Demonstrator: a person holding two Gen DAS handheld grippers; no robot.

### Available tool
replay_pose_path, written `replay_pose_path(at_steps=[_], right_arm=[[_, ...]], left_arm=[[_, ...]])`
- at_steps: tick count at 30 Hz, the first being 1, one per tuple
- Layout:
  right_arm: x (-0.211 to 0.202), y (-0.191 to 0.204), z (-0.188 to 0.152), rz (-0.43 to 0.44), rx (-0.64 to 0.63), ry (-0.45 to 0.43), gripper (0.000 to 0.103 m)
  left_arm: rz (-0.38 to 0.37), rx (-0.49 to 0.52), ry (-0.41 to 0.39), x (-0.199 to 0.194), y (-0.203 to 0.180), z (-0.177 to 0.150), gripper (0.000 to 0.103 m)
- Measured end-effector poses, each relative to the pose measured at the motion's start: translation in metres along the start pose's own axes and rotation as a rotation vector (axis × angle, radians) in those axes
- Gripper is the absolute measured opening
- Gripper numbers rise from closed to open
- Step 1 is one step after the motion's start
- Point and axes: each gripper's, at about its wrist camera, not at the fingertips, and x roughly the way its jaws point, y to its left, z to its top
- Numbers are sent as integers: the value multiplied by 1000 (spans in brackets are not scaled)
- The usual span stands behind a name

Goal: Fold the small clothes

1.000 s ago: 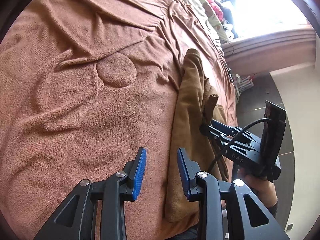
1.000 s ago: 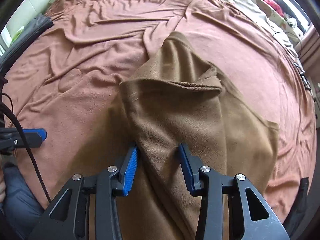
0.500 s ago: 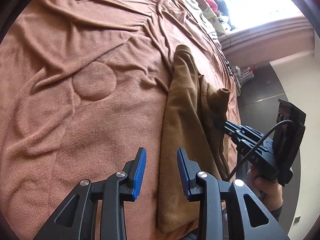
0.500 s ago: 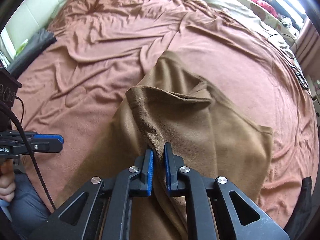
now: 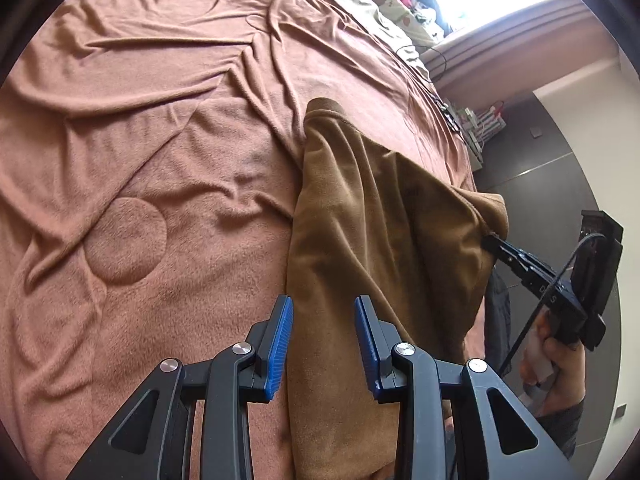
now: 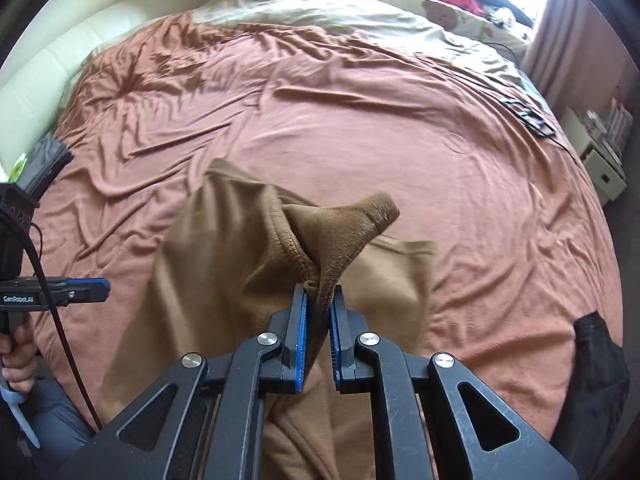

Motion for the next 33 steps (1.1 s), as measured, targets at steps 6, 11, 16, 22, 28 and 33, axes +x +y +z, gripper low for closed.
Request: replay_pose_path(at_steps=[6,11,16,22,28,33], right_arm=[[9,-24,-2,-28,68,10,6],[11,-35,7,-31,94,-13,6],[21,-51,13,-17,113,-17,6],[65,-98,-1,243,328,36,11],[84,-143,-13,446,520,-17,56],[102,-156,-15,477,571,-8,56]], left_arm=[[18,32,24,11,-4,9,34],[37,61,31,17,-9,20,34],[65,87,43,28,-12,28,33],[79,118,71,39,-15,37,34],[110,134,79,49,-11,53,35],[125,130,85,62,-5,64,35]])
